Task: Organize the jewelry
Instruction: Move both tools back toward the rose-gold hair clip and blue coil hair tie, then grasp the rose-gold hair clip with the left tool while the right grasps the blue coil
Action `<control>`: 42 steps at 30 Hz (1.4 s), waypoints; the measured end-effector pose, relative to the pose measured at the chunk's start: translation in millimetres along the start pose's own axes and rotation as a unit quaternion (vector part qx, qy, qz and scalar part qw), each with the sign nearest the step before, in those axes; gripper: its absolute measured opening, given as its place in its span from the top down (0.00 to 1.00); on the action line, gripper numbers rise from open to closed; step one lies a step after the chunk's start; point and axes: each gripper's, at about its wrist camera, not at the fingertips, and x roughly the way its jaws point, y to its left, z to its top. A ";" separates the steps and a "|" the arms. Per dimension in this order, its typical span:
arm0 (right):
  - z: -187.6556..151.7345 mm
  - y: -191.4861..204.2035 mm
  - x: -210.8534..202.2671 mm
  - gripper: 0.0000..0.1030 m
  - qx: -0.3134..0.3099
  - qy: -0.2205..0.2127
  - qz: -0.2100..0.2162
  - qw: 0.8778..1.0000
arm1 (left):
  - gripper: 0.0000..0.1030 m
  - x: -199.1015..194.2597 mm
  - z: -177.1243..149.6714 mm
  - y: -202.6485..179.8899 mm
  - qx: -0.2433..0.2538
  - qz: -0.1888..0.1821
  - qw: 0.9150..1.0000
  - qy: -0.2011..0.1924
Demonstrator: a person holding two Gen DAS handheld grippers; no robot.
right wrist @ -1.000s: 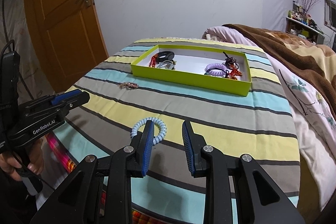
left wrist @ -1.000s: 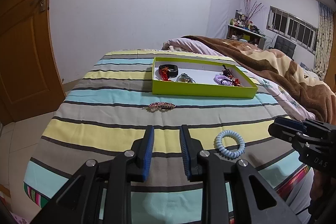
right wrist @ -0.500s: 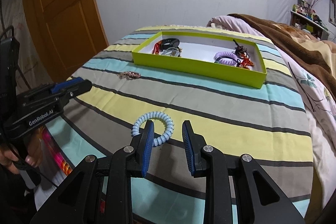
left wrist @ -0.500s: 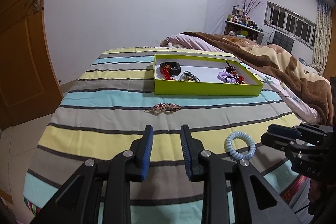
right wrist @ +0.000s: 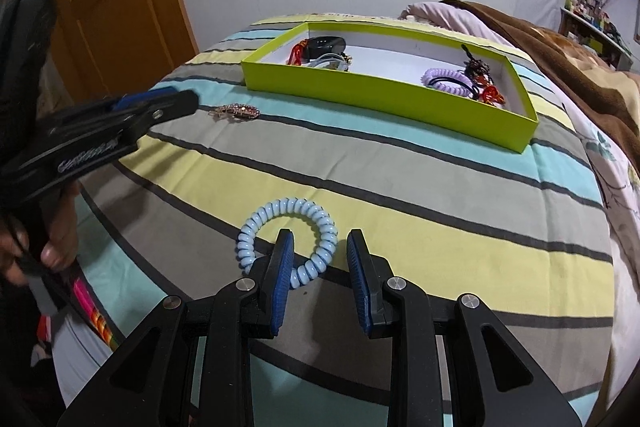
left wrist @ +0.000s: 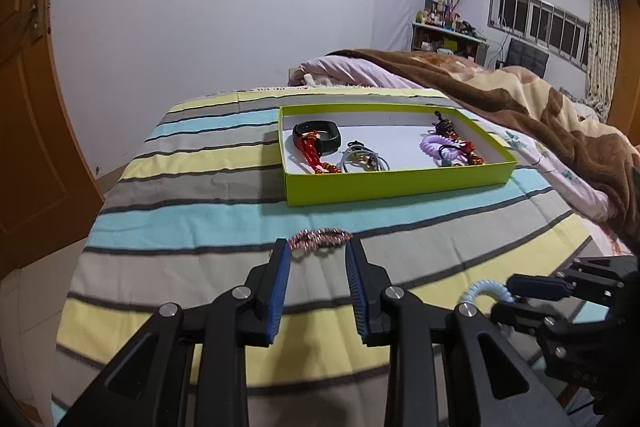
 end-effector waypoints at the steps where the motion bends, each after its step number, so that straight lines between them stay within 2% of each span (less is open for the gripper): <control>1: 0.0 0.2 0.4 0.75 -0.004 0.001 -0.002 1.000 | 0.71 3.1 2.1 0.1 0.004 -0.002 1.000 0.001; 2: 0.0 0.4 0.9 0.82 -0.006 0.002 -0.005 1.000 | 0.71 6.7 4.3 0.3 0.009 -0.009 1.000 0.004; 5: 0.5 -1.8 1.5 0.88 -0.006 0.004 -0.008 1.000 | 0.71 16.7 10.0 1.7 0.020 -0.020 1.000 0.012; 14: 1.1 -5.1 1.2 0.89 -0.006 0.004 0.000 1.000 | 0.70 42.6 14.1 9.6 0.017 -0.088 0.994 0.064; 22: 1.2 -10.6 0.8 0.89 0.000 0.003 -0.004 1.000 | 0.70 30.6 2.6 -0.8 0.034 -0.102 0.991 0.075; 27: 0.7 -13.5 0.0 0.89 0.004 0.002 -0.002 1.000 | 0.70 25.6 8.2 -0.8 0.056 -0.061 0.995 0.049; 32: 0.2 -15.6 -0.4 0.89 0.006 0.002 0.000 1.000 | 0.70 41.4 15.9 13.4 0.056 -0.060 0.994 0.066; 33: 0.1 -15.9 -0.4 0.89 0.006 0.002 0.001 1.000 | 0.69 46.0 16.3 16.9 0.051 -0.069 0.994 0.074; 35: 0.0 -16.3 -0.5 0.89 0.006 0.001 0.002 1.000 | 0.60 50.0 17.8 20.6 0.042 -0.088 0.992 0.084; 40: -0.2 -17.6 -0.7 0.89 0.007 0.001 0.005 1.000 | 0.58 46.0 9.7 13.1 0.060 -0.116 0.987 0.097; 42: -0.6 -17.5 -0.7 0.89 0.007 0.000 0.005 1.000 | 0.58 42.7 3.9 6.1 0.075 -0.114 0.985 0.102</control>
